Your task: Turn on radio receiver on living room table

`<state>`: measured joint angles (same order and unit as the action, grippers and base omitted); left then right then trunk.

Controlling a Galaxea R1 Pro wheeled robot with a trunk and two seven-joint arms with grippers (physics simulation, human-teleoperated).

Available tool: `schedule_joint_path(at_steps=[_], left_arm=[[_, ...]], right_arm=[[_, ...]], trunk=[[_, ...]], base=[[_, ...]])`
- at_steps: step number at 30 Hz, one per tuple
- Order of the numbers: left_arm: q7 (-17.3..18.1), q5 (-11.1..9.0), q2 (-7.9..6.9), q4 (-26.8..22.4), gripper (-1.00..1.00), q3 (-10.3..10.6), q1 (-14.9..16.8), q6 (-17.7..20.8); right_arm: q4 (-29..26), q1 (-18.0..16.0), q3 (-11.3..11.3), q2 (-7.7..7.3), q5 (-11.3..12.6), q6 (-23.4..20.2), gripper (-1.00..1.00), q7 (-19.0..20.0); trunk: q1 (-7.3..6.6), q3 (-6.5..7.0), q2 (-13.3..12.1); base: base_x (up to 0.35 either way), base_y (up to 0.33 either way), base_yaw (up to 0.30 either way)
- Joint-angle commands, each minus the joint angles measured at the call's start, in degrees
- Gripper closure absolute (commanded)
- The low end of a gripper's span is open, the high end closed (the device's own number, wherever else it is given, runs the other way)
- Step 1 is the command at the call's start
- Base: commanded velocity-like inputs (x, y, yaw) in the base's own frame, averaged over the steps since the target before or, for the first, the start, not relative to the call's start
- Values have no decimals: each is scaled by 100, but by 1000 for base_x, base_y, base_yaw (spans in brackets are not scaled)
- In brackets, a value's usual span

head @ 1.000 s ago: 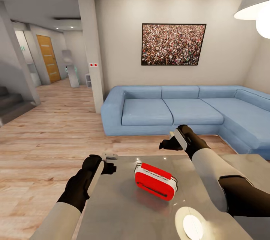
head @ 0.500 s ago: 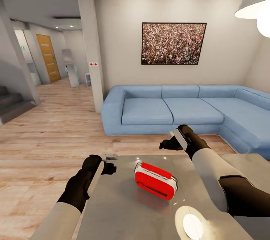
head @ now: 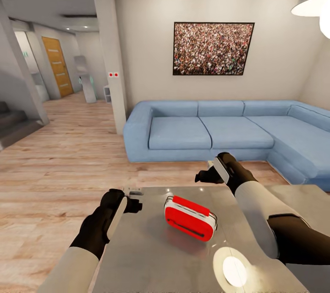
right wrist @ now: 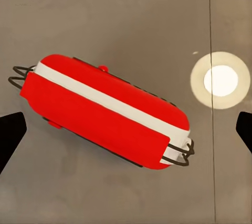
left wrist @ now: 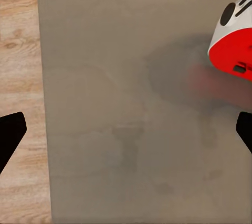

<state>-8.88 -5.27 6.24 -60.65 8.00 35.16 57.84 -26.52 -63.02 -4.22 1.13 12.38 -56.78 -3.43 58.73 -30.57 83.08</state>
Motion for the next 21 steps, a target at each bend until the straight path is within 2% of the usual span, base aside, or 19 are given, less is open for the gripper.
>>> schedule_joint_path(at_steps=[1,21], left_arm=[[0,0,0,0,-100,0,0,0],[0,0,0,-10,-100,1,0,3]], right_arm=[[-1,0,0,-3,1,0,-100,0],[-2,0,0,-3,1,0,-100,0]], trunk=[[0,-9,0],[0,-192,0]], base=[[0,0,0],[0,0,0]])
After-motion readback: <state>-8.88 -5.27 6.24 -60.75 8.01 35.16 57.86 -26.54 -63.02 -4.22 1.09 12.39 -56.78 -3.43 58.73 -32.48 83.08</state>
